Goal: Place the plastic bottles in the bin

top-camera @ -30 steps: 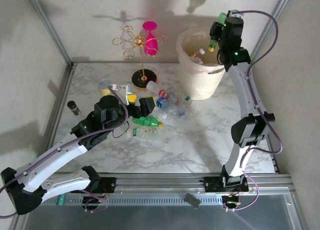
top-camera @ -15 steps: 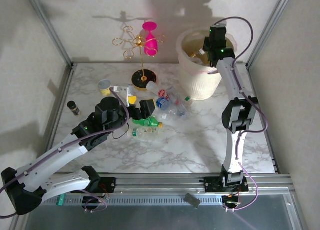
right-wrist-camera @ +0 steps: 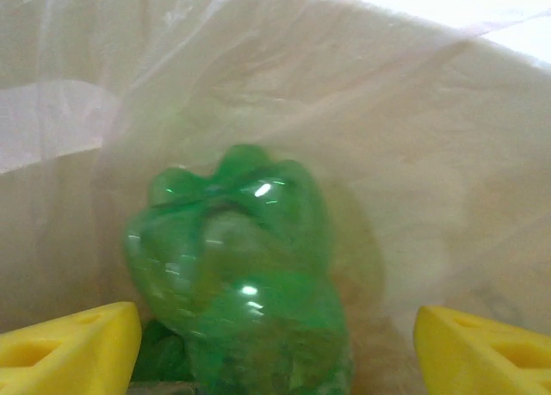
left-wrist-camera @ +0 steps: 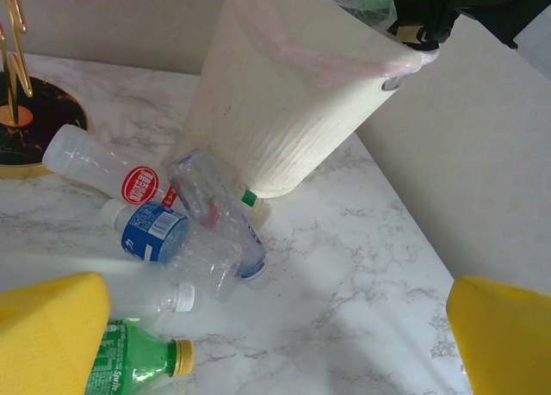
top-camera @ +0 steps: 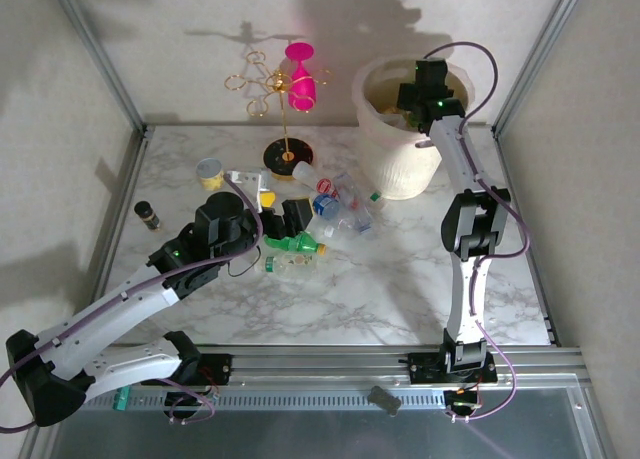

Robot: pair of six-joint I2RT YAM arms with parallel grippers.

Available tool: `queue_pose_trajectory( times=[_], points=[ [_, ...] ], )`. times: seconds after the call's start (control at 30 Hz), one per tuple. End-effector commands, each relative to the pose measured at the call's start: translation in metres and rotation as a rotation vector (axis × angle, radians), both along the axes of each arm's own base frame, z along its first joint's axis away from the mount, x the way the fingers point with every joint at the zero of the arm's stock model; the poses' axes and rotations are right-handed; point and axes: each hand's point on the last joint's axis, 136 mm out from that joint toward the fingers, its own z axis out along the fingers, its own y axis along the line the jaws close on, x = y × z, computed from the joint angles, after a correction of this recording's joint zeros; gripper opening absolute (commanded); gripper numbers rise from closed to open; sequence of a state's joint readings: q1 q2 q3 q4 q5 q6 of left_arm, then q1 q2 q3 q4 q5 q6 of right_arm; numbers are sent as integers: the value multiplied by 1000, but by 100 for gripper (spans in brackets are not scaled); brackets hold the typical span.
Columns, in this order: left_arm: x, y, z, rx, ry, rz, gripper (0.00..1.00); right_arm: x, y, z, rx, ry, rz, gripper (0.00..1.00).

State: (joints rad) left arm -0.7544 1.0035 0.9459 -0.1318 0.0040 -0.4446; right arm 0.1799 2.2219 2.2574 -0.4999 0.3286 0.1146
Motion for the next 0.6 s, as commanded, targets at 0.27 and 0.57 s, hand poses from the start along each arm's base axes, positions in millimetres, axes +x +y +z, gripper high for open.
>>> queue_pose_trajectory(
  times=[0.27,0.57],
  points=[
    [2,29,8,25,-46,117,100,-49,5,118,40,-198,36,88],
    [-13,57,-17,-67,33,196,100,-138,50,161,172,-333,180,86]
  ],
)
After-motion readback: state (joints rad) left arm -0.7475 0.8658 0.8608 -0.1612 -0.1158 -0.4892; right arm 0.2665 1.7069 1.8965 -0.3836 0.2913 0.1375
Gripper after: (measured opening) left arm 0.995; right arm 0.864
